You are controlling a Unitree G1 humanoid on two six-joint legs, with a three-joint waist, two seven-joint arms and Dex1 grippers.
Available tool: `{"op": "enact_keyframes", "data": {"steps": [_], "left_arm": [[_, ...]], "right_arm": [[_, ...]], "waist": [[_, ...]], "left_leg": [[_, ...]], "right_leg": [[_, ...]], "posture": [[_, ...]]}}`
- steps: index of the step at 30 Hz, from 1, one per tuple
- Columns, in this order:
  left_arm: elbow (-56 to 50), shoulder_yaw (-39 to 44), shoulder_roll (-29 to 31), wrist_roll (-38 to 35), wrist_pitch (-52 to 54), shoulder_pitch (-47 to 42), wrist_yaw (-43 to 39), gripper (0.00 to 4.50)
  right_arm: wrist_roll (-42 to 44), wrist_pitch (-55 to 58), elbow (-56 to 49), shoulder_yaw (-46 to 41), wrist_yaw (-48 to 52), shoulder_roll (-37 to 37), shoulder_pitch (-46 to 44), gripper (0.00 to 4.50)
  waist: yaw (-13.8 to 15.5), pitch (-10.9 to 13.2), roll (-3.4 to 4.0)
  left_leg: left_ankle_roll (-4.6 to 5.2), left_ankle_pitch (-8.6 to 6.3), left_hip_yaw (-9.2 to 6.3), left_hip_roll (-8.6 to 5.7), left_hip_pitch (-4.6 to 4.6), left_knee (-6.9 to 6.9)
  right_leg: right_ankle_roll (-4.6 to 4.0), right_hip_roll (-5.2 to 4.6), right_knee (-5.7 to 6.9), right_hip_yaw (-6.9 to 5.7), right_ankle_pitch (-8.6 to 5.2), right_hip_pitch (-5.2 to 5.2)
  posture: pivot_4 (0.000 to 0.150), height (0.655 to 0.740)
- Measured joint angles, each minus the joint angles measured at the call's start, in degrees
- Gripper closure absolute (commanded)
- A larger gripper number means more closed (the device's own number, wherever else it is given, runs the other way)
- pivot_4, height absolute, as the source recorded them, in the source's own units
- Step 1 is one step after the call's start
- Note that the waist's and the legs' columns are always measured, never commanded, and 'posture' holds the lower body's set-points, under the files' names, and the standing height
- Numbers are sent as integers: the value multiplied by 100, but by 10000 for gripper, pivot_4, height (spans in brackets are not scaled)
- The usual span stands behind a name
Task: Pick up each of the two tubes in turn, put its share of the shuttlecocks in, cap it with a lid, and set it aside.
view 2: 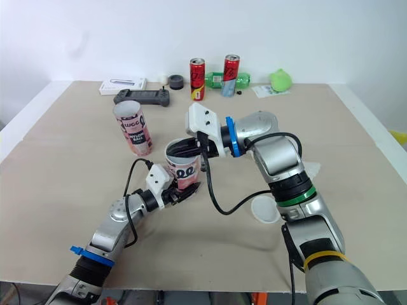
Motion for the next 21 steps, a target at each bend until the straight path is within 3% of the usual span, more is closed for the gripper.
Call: {"op": "enact_keyframes", "data": {"steps": [6, 7, 8, 10, 11, 14, 16, 21], "left_arm": [[-19, -40, -18, -2, -38, 1, -3, 13151], [-22, -46, -20, -3, -53, 3, -3, 13151], [-38, -46, -32, -19, -66, 11, -12, 13151], [-60, -40, -33, -45, -72, 24, -39, 13151], [-69, -32, -31, -91, -72, 32, -68, 7907], [-71, 30, 6, -193, 17, 95, -160, 222], [-68, 76, 97, -319, 87, 150, -327, 0], [-227, 264, 471, -708, 286, 213, -805, 0]], "right_arm": [[414, 322, -270, -554, -152, -148, -239, 44622], [512, 374, -339, -695, -242, -176, -228, 38601], [743, 507, -503, -1098, -502, -174, -70, 36444], [962, 697, -679, -1475, -723, -243, 260, 27562], [1085, 827, -834, -1628, -817, -331, 540, 21566], [1381, 1200, -1202, -1871, -964, -521, 1336, 10455], [1636, 1405, -1699, -2174, -1121, -711, 2162, 596], [1681, 1163, -2385, -2338, -1552, -668, 3316, 596]], "waist": [[11, 39, 11], [14, 40, 10], [19, 41, 7], [20, 42, 4], [22, 42, 5], [9, 50, 12], [4, 56, 10], [-23, 70, 19]], "left_leg": [[-3, -2, -4, -2, -17, -11], [-4, -3, -5, -3, -17, -15], [-4, -3, -6, -3, -17, -19], [-5, -4, -9, -3, -17, -24], [-5, -5, -10, -4, -18, -28], [-4, -9, -6, -5, -19, -37], [4, -14, -7, -3, -19, -55], [9, -17, -11, 6, -12, -80]], "right_leg": [[-5, -1, -2, 0, -12, -9], [-5, -1, -3, 0, -15, -8], [-5, -1, -6, -1, -16, -7], [-6, -1, -16, -3, -17, -1], [-8, -2, -21, -4, -18, -1], [-5, -3, -22, 0, -22, -6], [15, 0, -22, -2, -25, -15], [20, 9, -21, -5, -40, -20]], "posture": [[1500, 7400], [1500, 7400], [1500, 7400], [1500, 7400], [1500, 7400], [1500, 7400], [1500, 7400], [1500, 7400]]}}
